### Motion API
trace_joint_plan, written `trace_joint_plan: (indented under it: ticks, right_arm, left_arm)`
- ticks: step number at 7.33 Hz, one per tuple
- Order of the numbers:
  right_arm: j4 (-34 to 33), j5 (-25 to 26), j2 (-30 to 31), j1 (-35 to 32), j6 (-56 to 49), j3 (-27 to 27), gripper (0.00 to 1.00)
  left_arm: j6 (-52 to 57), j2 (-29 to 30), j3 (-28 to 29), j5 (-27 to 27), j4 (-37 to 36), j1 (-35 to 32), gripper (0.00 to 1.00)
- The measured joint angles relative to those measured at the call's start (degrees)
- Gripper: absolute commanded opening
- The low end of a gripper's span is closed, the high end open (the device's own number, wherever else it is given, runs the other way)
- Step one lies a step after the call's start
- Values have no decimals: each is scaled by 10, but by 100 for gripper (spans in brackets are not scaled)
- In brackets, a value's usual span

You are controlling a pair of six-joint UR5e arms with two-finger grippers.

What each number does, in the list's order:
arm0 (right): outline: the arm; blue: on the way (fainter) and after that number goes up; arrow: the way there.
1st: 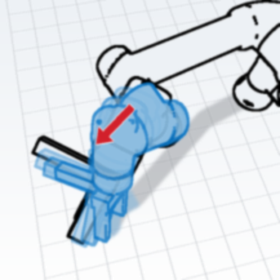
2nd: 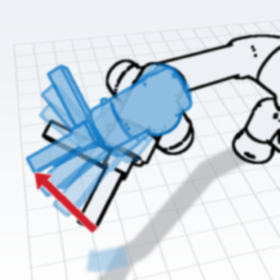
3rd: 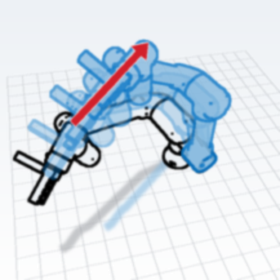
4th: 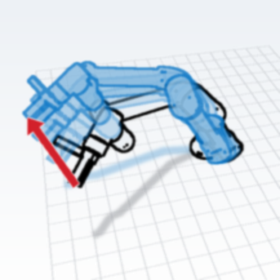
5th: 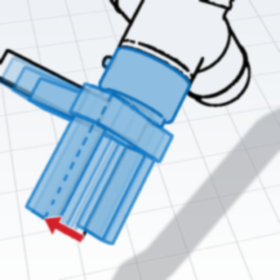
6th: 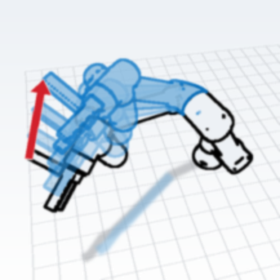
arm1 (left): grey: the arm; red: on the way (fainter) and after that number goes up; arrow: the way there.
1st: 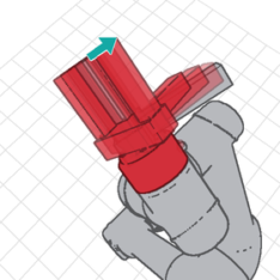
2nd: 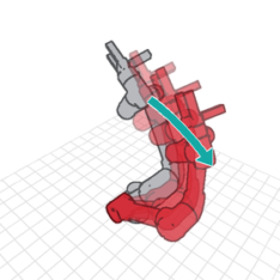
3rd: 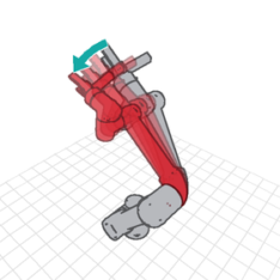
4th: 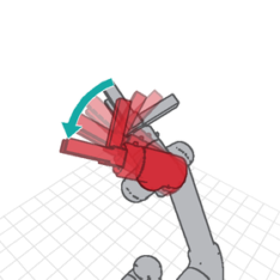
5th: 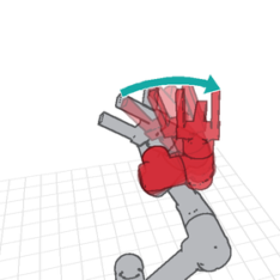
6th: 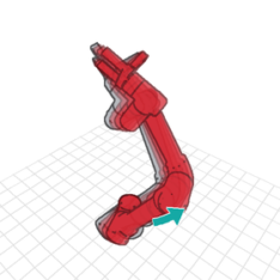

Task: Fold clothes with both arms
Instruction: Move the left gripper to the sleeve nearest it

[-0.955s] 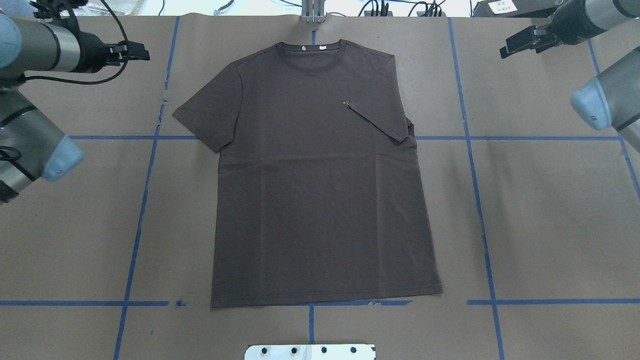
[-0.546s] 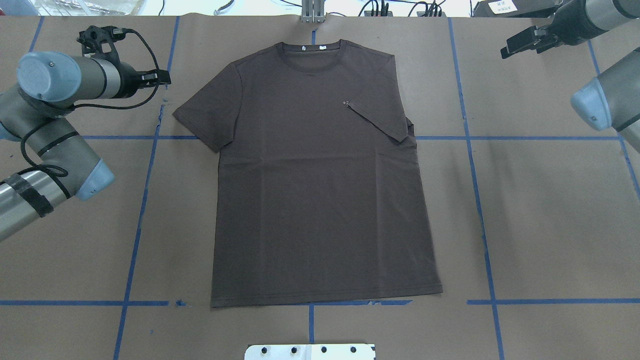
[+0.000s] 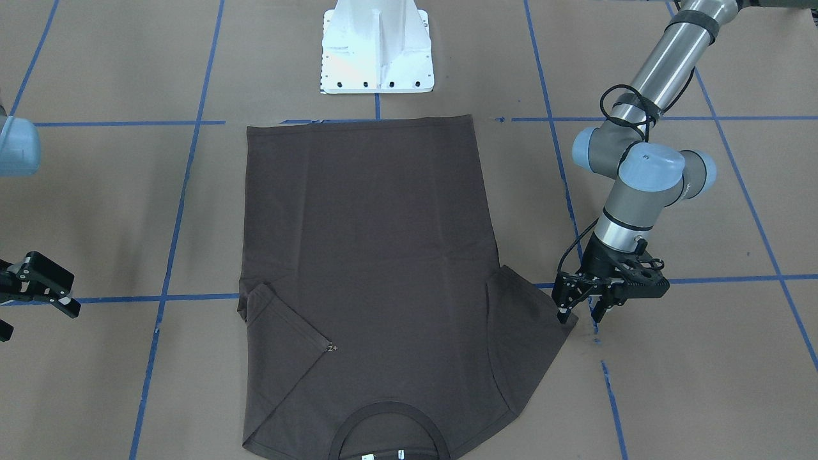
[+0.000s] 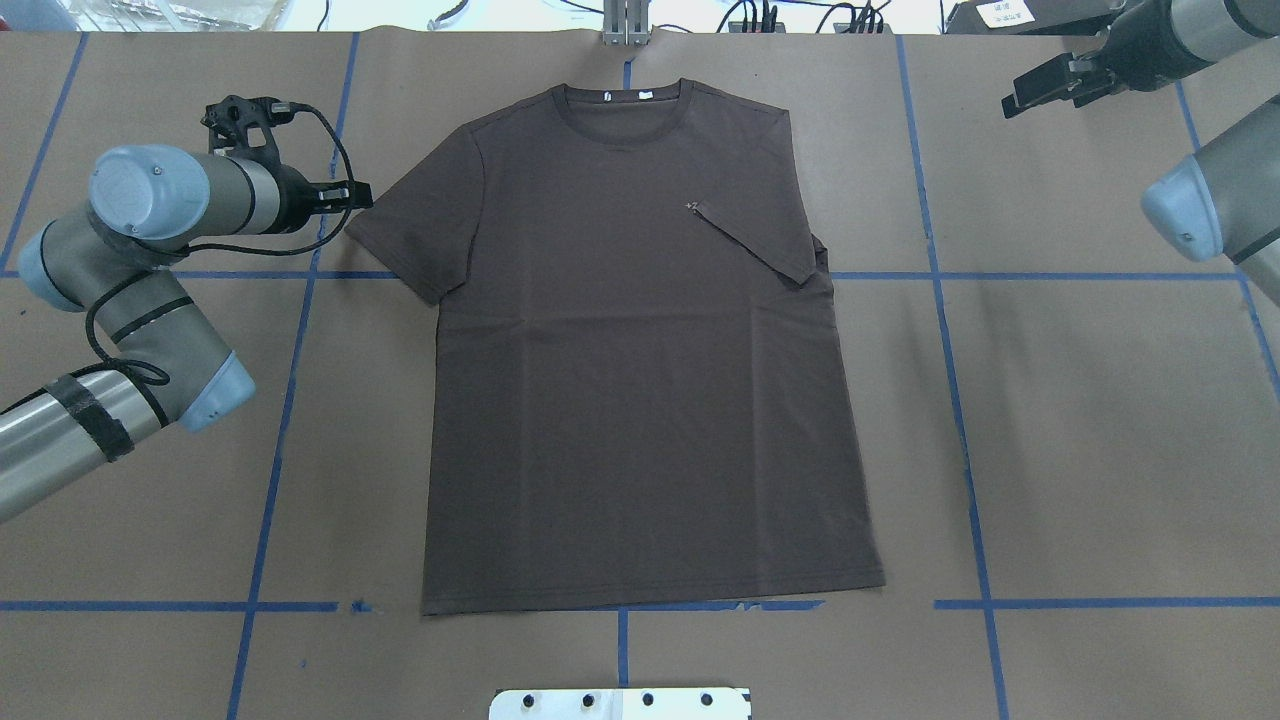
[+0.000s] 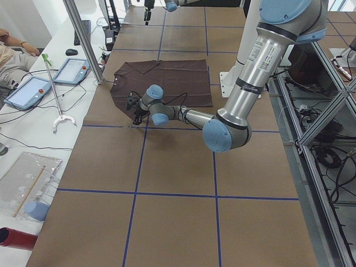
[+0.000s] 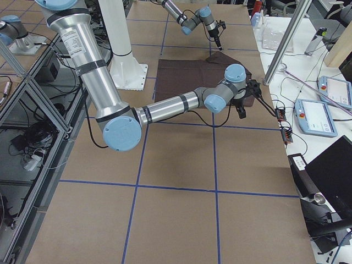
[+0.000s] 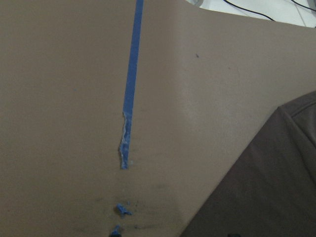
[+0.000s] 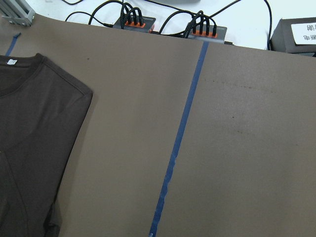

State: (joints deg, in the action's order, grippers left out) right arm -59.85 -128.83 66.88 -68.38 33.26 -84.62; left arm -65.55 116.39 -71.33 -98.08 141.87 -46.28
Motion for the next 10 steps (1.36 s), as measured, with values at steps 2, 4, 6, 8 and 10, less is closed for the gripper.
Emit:
trace_joint_plan:
  ticks: [2,4,6,8,10]
  right_arm:
    - [0,2,1,0,0,1,100]
    - [0,6,0,1,0,2,100]
    - [0,7,0,1,1,2,100]
    - [0,7,1,1,1,3,100]
    - [0,7,1,1,1,3,100]
  left_arm:
    - [1,1,3,4,1,7,68]
    - [1,2,6,8,1,10,68]
    - [2,4,10,9,1,12,64]
    - [2,5,12,9,1,13,32]
    - [0,7,12,12,1,14,0]
